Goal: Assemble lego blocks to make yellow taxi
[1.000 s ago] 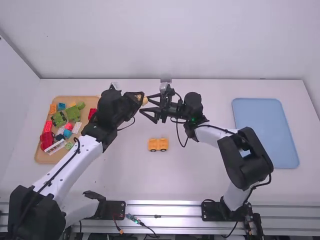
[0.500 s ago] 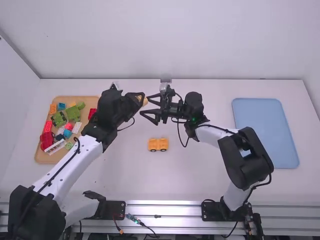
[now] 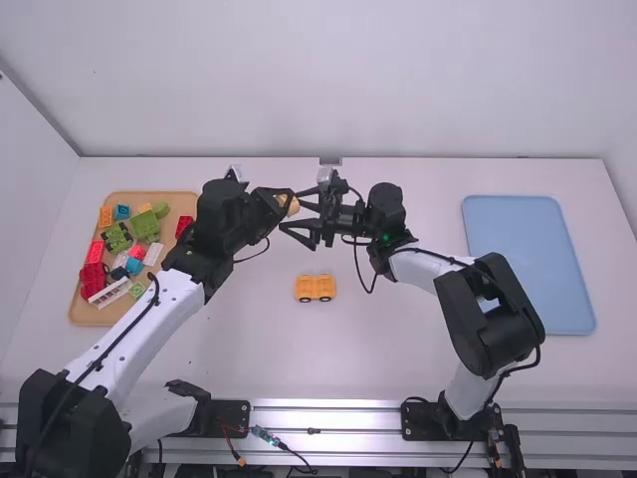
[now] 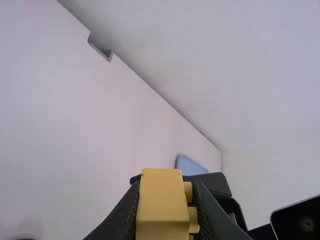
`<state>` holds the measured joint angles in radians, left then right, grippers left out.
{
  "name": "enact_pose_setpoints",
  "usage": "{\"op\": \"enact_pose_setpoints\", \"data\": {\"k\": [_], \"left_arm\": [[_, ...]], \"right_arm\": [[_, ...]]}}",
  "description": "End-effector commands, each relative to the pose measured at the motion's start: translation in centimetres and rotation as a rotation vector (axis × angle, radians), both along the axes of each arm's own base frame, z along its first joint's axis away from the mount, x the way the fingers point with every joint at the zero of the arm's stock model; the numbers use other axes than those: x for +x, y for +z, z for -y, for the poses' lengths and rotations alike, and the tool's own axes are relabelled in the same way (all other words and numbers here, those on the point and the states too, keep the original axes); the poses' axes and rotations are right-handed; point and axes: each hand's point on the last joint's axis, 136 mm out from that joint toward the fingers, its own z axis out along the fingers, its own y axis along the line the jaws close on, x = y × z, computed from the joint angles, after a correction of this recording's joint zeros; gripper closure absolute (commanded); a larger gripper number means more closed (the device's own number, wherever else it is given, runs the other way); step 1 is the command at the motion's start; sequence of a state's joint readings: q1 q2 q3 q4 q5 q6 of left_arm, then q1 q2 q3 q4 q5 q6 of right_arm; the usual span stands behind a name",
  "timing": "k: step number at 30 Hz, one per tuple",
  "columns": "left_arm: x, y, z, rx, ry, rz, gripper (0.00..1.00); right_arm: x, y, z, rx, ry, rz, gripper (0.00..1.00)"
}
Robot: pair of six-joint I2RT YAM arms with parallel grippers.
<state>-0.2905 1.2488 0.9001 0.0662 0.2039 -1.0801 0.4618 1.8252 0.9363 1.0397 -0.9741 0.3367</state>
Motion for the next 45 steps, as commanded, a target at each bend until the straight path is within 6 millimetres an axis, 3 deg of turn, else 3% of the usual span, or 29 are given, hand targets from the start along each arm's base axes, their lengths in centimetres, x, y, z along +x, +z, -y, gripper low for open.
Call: {"op": "enact_pose_setpoints", "data": {"k": [1,18,37,45], "left_arm": [[-0.37,0.79,-0.1,-0.038,-0.002,-0.002,0.98],[-0.66,0.92,0.49,-0.114,-0.011,-0.04,0.98],[-0.51,0.72,0.11,-0.113,0.016,-0.048,0.95],[-0.54,0.71,0.17,-0.117,0.017,-0.051,0.93]], "right_arm": [[0.33,0.42,-0.02,0.005,0.014,0.028,0.13],[0.37,0.75,-0.07,0.015,0.009,0.037,0.33],[0.62,0.77,-0.1,0.016,-0.008,0.033,0.63],[0.61,0.85,-0.1,0.018,-0.008,0.037,0.68]]}}
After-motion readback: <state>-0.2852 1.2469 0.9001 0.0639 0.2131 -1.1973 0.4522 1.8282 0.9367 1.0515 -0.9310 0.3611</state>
